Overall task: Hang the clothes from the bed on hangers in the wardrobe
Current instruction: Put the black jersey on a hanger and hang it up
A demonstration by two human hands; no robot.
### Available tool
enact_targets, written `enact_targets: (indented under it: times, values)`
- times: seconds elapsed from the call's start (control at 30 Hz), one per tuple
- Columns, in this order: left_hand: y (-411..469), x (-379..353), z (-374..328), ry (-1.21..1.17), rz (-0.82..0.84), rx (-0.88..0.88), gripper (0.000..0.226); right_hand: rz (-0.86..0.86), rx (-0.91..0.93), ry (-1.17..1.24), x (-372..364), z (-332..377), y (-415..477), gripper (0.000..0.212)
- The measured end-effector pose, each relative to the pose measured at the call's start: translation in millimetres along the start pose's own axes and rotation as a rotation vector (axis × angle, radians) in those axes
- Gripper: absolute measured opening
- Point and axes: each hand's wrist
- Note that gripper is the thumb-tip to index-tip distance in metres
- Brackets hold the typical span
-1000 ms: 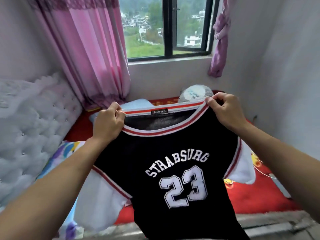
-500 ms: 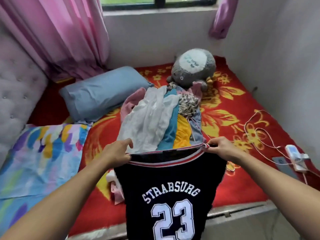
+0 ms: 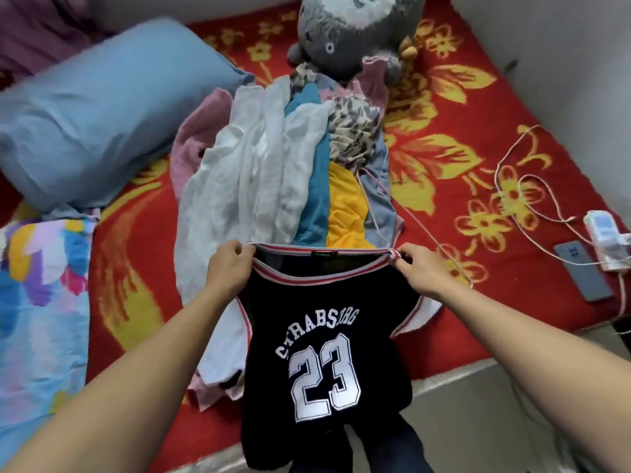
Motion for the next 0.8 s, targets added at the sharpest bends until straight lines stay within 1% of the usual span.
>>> enact_targets:
  times: [0.1,0.13,0.17,0.2,0.23,0.3,0.4,0.47,0.5,0.53,0.63,0.67,0.73,0.8]
  values:
    - [17.3,-30.5,7.2,-0.157,-0.052,0.141,0.031,0.019,-0.05,0.208,-11.5,-9.0,37.3,0.038]
    - [22.1,-40.2,12.6,-0.171,-0.064,0.162,0.031,0.0,-0.079,0.276,-17.0,-18.0,53.1,0.042]
    - [25.2,-48.5,18.0,-0.172,-0.07,0.173,0.03,-0.026,-0.114,0.3,-23.2,-27.0,68.8,0.041]
    - [27.8,-56.3,24.0,-0.172,-0.076,0.179,0.029,-0.044,-0.144,0.287,-28.4,-34.8,82.2,0.036]
    - [29.9,-64.4,30.2,-0.172,-0.077,0.186,0.027,-0.047,-0.167,0.222,-31.8,-41.6,93.1,0.03]
    - [32.2,-80.0,43.2,-0.168,-0.089,0.185,0.026,-0.044,-0.205,0.067,-42.6,-55.8,113.5,0.027]
    - [31.9,-97.8,57.8,-0.192,-0.117,0.191,0.027,0.101,-0.199,-0.009,-64.5,-73.5,138.8,0.016]
    - [31.0,-105.3,61.7,-0.222,-0.145,0.208,0.029,0.146,-0.168,0.005,-76.6,-80.1,150.1,0.014]
    - [30.8,-107.5,61.6,-0.233,-0.157,0.215,0.031,0.112,-0.153,0.034,-78.1,-79.0,154.1,0.017]
    - [31.2,-108.7,60.5,-0.237,-0.168,0.217,0.032,0.04,-0.138,0.058,-74.9,-75.5,156.8,0.02]
    - [34.3,-105.1,52.3,-0.221,-0.194,0.217,0.036,-0.283,-0.056,0.046,-42.7,-54.0,164.3,0.021]
    - [35.5,-102.3,47.9,-0.209,-0.203,0.21,0.037,-0.35,-0.001,0.032,-29.5,-44.0,166.6,0.023]
    - [38.0,-95.6,37.4,-0.168,-0.218,0.213,0.04,-0.395,0.14,0.055,-4.8,-20.9,167.3,0.031]
    - [39.6,-88.1,27.8,-0.117,-0.233,0.217,0.043,-0.359,0.259,0.191,14.3,1.0,161.8,0.036]
Point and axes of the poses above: each hand's wrist, its own y-axis towards the middle knuckle, its own x-axis out of the back of the hand, z = x × y
